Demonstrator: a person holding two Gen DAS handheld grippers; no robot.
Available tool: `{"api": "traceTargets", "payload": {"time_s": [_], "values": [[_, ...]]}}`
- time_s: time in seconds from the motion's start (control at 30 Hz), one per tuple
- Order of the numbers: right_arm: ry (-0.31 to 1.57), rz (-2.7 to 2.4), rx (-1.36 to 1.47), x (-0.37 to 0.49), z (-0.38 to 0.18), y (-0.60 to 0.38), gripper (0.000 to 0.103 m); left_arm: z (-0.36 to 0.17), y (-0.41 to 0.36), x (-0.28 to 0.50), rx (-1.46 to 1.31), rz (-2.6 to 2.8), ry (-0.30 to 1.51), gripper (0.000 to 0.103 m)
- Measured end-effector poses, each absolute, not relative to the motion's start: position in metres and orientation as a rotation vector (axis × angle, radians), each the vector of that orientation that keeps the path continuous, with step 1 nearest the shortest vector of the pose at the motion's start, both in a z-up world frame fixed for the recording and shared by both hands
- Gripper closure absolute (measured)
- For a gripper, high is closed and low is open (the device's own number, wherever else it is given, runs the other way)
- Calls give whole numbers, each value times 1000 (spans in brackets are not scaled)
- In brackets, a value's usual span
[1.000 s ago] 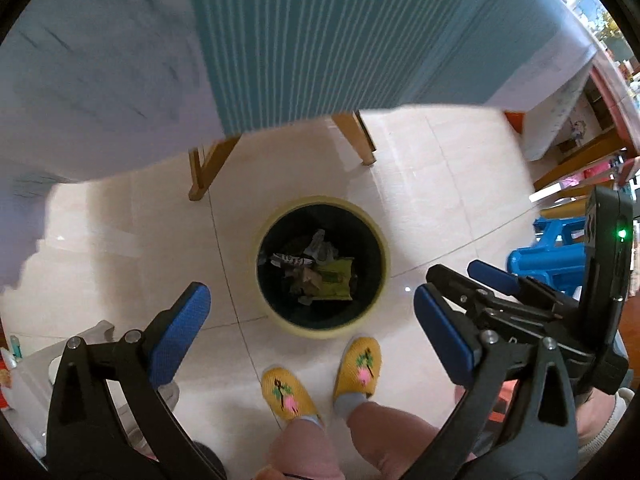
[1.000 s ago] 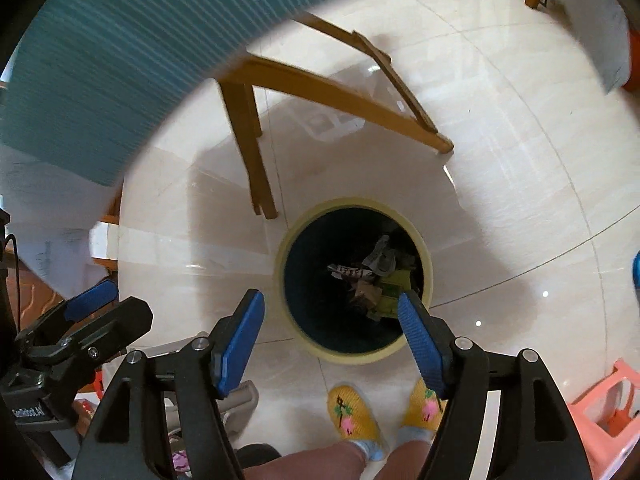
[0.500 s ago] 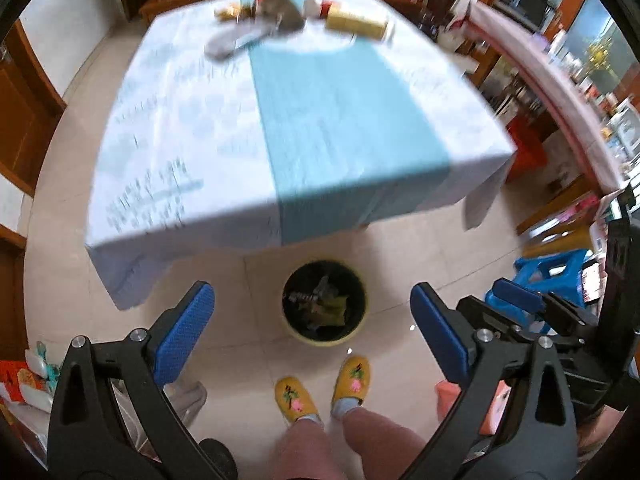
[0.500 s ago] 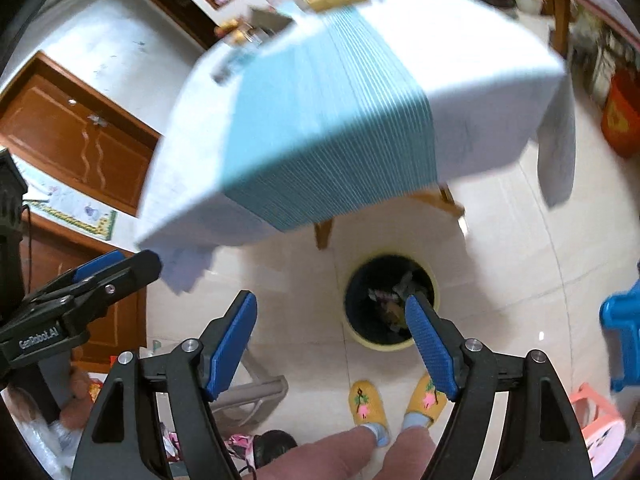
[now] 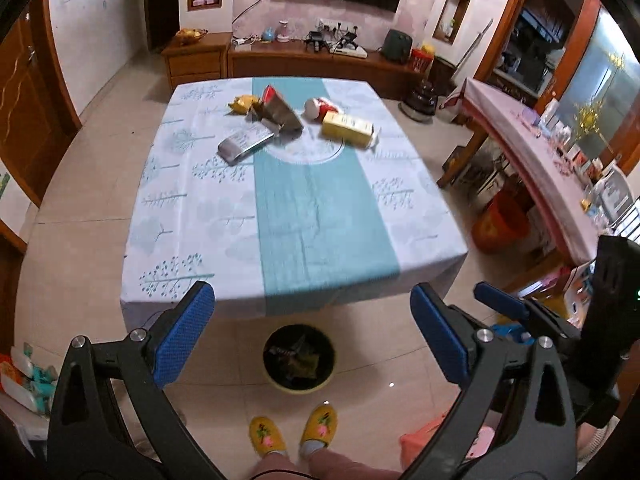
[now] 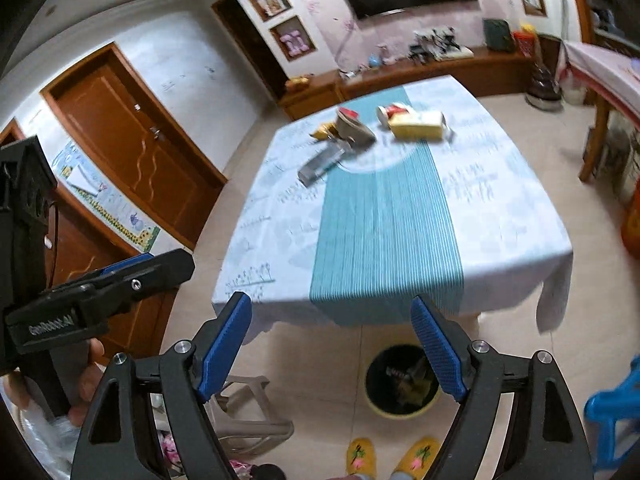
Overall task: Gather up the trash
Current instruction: 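Raise both tools back toward the table, then grasp the silver box with the left tool while the right tool grasps the tan paper cup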
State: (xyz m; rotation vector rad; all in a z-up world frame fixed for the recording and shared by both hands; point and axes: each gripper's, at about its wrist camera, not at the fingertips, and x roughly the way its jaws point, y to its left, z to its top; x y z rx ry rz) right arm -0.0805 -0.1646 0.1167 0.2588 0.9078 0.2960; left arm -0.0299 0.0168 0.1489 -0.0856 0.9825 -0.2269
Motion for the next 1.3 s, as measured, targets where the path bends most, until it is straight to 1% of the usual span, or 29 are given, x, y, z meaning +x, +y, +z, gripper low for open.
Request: {"api": "traceTargets", "payload": {"time_s": [0.1,0.33,0.4,0.43,0.47,0.63,0.73,0.87,1.0,1.17,1.3], "values": [[891,320,227,-67,131,-164,20,156,15,-22,-115,-227,980,6],[864,353,181,-24,136,-161,20,153,24,10,-118,-150,979,6],[856,359,164,-11,134,-158,20,144,29,24,-112,-146,998,9],[849,360,151,-3,133,-155,20,140,31,32,-105,-145,1007,15],[844,358,140,5,131,-153,20,136,34,42,-91,-137,1017,19],[825,326,103,53,120,-143,20,111,48,97,-52,-132,1025,19],[829,286,114,91,111,-137,20,94,59,143,-66,-185,1046,19],[844,216,144,149,96,-129,20,64,73,218,-91,-248,1144,19],[889,168,145,217,77,-110,20,32,80,293,-52,-280,1210,19],[925,114,162,294,45,-92,20,-19,76,366,-8,-314,1294,19],[957,93,130,341,18,-77,20,-62,71,407,20,-325,1348,19]]}}
